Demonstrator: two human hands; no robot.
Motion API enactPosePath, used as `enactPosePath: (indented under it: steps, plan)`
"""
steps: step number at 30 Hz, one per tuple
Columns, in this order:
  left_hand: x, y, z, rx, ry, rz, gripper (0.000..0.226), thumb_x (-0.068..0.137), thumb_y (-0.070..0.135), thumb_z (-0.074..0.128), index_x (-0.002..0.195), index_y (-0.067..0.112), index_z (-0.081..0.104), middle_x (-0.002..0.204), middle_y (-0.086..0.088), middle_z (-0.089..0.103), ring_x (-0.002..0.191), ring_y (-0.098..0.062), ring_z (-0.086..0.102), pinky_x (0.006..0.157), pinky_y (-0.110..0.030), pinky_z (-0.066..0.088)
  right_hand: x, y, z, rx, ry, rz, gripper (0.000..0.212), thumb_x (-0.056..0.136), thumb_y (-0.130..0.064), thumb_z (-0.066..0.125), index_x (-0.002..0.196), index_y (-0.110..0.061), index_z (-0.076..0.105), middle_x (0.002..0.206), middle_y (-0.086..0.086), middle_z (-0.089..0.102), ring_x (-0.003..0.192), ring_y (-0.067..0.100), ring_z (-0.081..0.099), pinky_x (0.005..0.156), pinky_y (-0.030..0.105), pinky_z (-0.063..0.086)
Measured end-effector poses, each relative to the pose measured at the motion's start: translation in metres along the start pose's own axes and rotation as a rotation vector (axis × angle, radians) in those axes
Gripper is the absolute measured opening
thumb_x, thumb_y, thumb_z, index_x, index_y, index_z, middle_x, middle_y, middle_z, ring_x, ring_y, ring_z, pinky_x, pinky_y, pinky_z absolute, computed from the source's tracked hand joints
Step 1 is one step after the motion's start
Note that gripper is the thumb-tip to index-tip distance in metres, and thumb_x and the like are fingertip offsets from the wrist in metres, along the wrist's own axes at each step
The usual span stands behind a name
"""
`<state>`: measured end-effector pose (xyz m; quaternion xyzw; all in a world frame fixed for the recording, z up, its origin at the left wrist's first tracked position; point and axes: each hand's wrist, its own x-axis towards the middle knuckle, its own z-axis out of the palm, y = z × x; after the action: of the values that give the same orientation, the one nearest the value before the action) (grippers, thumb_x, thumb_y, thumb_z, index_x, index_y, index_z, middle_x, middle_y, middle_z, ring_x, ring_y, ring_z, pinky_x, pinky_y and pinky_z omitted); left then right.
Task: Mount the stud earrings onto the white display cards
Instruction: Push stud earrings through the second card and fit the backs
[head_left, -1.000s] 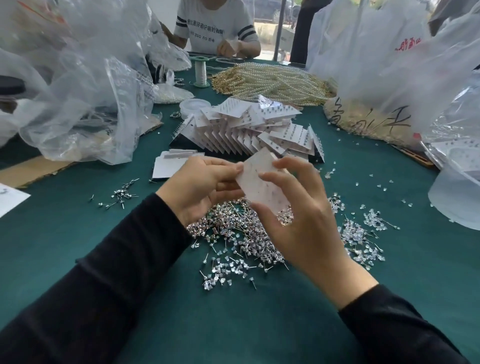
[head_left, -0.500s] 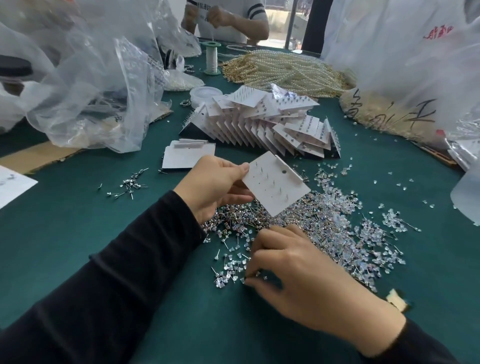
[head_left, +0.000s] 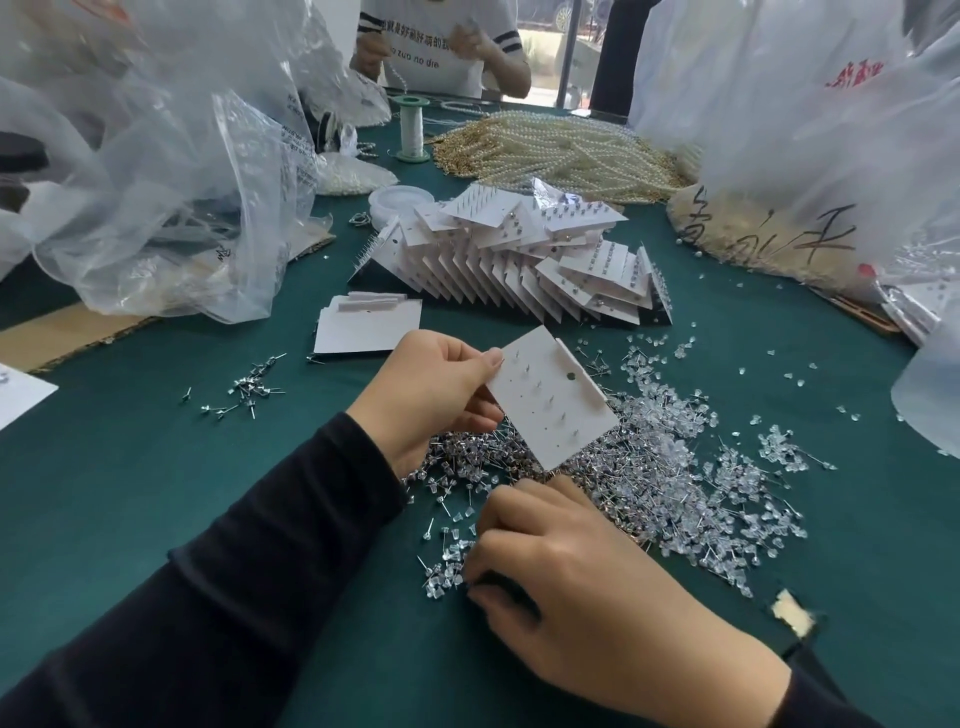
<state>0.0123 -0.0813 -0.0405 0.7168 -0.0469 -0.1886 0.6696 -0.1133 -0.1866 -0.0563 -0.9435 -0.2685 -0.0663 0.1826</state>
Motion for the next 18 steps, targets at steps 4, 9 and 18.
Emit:
enactPosePath:
  steps: [4,9,18]
  plan:
    - [0.0,-0.002,0.002,0.038,0.006,0.018,0.023,0.09,0.013,0.054,0.069,0.003,0.056,0.059,-0.012,0.057,0.038,-0.008,0.054,0.038,-0.016,0.044,0.0,0.006,-0.011,0.27,0.204,0.121,0.009,0.074,-0.008,0.061,0.075,-0.017,0.061,0.074,-0.006,0.06,0.071,0.009,0.055,0.066,0.023,0.046]
    - [-0.004,-0.002,0.004,0.079,-0.019,0.045,0.023,0.089,0.012,0.055,0.067,0.004,0.056,0.055,-0.011,0.058,0.038,-0.008,0.055,0.038,-0.016,0.045,0.0,0.023,-0.029,0.62,0.539,0.348,0.011,0.074,-0.009,0.066,0.076,-0.019,0.066,0.07,-0.006,0.066,0.066,0.014,0.062,0.063,0.03,0.052]
    - [-0.013,-0.006,0.016,0.167,-0.082,0.091,0.023,0.089,0.011,0.055,0.067,0.006,0.056,0.055,-0.011,0.059,0.038,-0.009,0.054,0.039,-0.018,0.046,0.003,0.032,-0.032,0.717,0.7,0.501,0.018,0.076,-0.002,0.072,0.079,-0.02,0.071,0.074,-0.004,0.072,0.071,0.009,0.067,0.066,0.018,0.051]
